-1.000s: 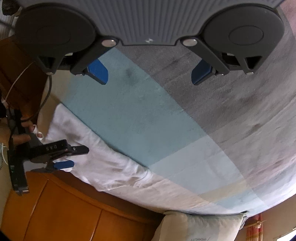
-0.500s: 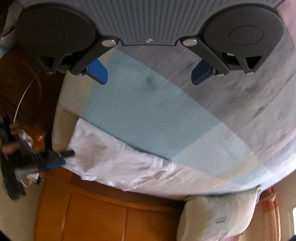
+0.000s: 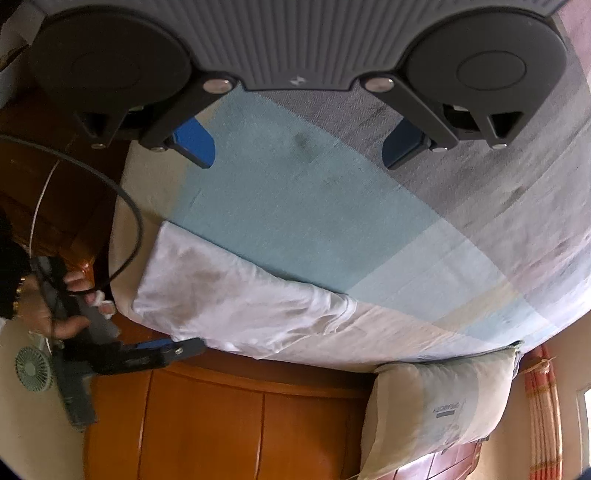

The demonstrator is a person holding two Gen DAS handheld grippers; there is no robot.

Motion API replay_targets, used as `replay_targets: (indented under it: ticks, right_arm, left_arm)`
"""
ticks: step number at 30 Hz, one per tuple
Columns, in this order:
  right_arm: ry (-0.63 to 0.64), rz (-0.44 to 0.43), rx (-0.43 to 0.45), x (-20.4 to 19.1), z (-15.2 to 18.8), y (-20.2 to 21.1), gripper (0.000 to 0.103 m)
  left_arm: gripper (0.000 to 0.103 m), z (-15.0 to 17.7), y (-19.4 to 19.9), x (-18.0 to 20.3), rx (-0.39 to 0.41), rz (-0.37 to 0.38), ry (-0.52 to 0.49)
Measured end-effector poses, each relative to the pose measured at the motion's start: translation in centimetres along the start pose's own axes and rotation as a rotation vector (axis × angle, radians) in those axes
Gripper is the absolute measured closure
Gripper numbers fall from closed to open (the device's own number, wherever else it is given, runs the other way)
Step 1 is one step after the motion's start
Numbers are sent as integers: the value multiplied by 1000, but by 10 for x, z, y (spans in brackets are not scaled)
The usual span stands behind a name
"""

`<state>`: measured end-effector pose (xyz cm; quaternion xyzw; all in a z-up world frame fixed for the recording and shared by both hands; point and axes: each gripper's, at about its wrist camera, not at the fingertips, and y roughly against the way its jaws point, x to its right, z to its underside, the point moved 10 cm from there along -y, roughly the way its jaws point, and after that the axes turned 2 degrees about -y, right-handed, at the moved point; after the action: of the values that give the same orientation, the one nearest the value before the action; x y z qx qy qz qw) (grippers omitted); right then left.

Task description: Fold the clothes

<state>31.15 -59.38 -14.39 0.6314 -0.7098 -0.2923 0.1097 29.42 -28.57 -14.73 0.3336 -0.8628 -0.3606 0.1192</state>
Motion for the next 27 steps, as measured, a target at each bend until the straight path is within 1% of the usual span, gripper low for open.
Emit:
replay_targets:
  ticks: [3, 5, 7, 9, 10, 11, 14, 17, 19, 22, 24, 27]
  right_arm:
    - [-17, 60, -93, 20, 12, -28, 0]
    - [-6, 75, -103, 24, 15, -28, 0]
    - [-3, 63, -74, 17, 5, -21, 0]
    - [0, 44, -27, 8, -8, -14, 0]
    - [0, 37, -22, 6, -13, -17, 0]
    - [1, 35, -32, 6, -14, -22, 0]
    - [16, 52, -107, 12, -2, -48, 0]
    - [49, 58, -107, 12, -2, -55, 0]
    - [16, 54, -103, 11, -9, -51, 0]
    - [24, 33, -58, 0, -24, -43, 0]
    - [47, 21, -46, -8, -34, -46, 0]
    - [69, 6, -37, -18, -50, -66, 0]
  left_arm:
    - [6, 2, 0, -5, 7, -13, 19]
    - [6, 4, 0, -10, 12, -28, 25]
    - [6, 7, 0, -16, 14, -35, 32]
    - [6, 6, -1, -21, 15, -33, 50]
    - [6, 5, -2, -22, 16, -32, 60]
    - [6, 5, -2, -23, 19, -31, 70]
    - [6, 4, -1, -24, 36, -25, 85]
    - [6, 7, 1, -26, 43, -14, 83]
    - [6, 8, 1, -28, 43, -20, 85]
    - [6, 8, 0, -32, 45, -37, 94]
    - [6, 8, 0, -35, 48, -43, 99]
    - [6, 8, 3, -38, 56, -47, 106]
